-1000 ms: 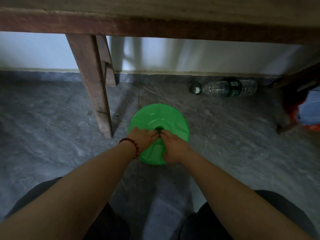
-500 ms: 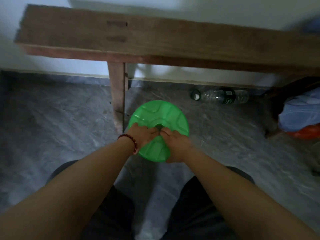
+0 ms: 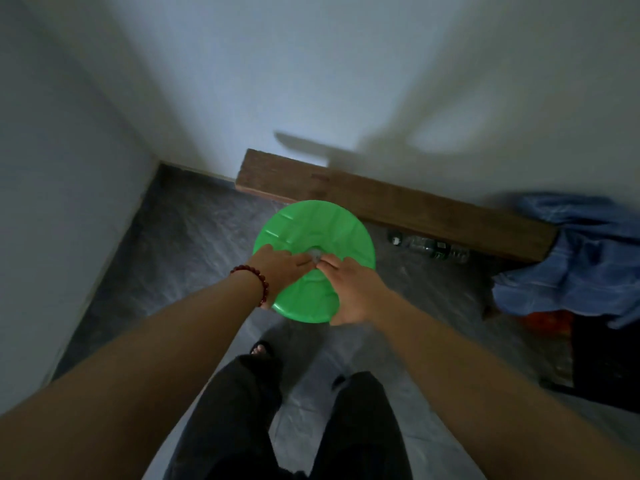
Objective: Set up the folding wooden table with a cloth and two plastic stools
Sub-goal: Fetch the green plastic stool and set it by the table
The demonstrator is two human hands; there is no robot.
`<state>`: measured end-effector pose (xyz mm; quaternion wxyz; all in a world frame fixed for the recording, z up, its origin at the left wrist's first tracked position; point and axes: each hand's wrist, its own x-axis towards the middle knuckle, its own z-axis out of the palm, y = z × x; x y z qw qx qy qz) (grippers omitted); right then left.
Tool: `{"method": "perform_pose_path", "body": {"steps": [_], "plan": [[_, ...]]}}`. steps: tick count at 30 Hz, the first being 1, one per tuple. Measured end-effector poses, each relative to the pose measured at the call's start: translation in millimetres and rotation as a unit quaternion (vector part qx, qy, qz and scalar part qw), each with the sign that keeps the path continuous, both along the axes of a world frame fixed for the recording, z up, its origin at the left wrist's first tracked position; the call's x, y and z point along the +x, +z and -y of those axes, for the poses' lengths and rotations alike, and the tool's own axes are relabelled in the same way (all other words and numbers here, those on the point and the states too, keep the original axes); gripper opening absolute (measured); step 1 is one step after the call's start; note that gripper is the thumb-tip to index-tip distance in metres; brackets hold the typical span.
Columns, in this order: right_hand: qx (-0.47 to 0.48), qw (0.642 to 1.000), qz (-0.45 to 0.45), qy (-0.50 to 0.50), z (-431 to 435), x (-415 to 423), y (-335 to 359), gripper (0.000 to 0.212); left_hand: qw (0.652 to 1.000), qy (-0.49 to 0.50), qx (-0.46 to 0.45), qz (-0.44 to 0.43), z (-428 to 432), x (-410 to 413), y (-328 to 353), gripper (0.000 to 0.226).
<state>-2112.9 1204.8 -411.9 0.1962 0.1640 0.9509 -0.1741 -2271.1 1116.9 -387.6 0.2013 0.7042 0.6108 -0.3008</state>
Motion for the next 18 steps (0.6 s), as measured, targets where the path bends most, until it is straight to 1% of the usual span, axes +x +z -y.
{"method": "perform_pose_path", "body": {"steps": [4, 8, 12, 18], "plan": [[0.014, 0.999, -0.007, 0.044, 5, -8, 83, 0.115, 0.999, 0.036, 0.020, -0.011, 18, -3, 78, 0.119], [0.042, 0.994, -0.018, 0.098, 11, -10, 137, 0.114, 0.995, 0.081, 0.047, -0.026, 40, 5, 127, 0.118], [0.063, 0.987, -0.032, 0.147, 22, -8, 166, 0.112, 0.988, 0.134, 0.072, -0.040, 69, 20, 153, 0.118], [0.077, 0.966, -0.031, 0.244, 58, -12, 185, 0.120, 0.968, 0.228, 0.085, -0.061, 129, 46, 173, 0.119]]}}
